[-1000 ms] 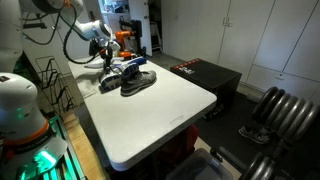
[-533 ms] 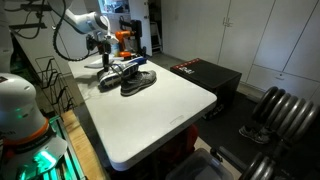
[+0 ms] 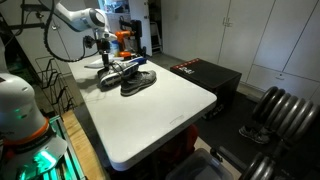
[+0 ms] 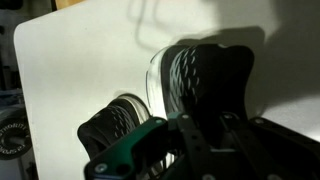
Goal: Pick up the top sneaker and put it on the table, pick up the left sneaker and put it on top of the right sneaker
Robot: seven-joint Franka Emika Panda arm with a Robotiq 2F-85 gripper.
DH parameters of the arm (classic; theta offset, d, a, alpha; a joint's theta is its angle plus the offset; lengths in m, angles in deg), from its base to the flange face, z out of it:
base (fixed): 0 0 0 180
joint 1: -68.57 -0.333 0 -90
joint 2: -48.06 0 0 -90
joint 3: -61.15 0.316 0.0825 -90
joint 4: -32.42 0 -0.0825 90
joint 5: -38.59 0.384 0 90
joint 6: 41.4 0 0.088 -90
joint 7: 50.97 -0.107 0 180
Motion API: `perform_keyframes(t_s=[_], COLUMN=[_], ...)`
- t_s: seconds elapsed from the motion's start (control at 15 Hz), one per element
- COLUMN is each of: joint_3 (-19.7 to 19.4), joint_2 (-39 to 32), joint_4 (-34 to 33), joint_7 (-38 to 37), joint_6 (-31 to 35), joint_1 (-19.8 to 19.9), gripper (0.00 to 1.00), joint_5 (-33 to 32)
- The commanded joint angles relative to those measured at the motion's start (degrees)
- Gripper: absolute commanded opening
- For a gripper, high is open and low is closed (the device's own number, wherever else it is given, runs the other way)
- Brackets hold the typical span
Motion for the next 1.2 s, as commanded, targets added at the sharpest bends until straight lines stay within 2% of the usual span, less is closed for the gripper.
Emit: perform_keyframes(t_s=[0.0, 0.27, 0.33, 0.4, 0.53, 0.73, 0.8, 0.87, 0.93, 1.13], joint_3=[1.5, 1.4, 1.3, 1.3, 1.3, 1.3, 1.2, 1.1, 1.1, 1.1], joint_2=[0.8, -0.3, -0.5, -0.6, -1.3, -3.1, -3.6, -3.9, -3.9, -1.8], joint_4=[3.2, 3.4, 3.5, 3.7, 3.5, 3.6, 3.7, 3.7, 3.7, 4.6], joint_7=[3.5, 6.0, 6.6, 7.1, 8.2, 9.4, 9.7, 10.1, 10.1, 9.1], joint_6=[0.7, -2.8, -3.5, -3.6, -4.7, -5.2, -5.0, -4.7, -5.0, -5.8], joint_1=[1.9, 2.8, 3.0, 3.2, 3.5, 3.4, 3.4, 3.4, 3.3, 3.2], gripper=[0.05, 0.05, 0.08, 0.43, 0.43, 0.64, 0.34, 0.27, 0.26, 0.04], joint_5=[3.7, 4.0, 4.0, 3.9, 3.7, 4.1, 4.3, 5.0, 5.3, 5.1])
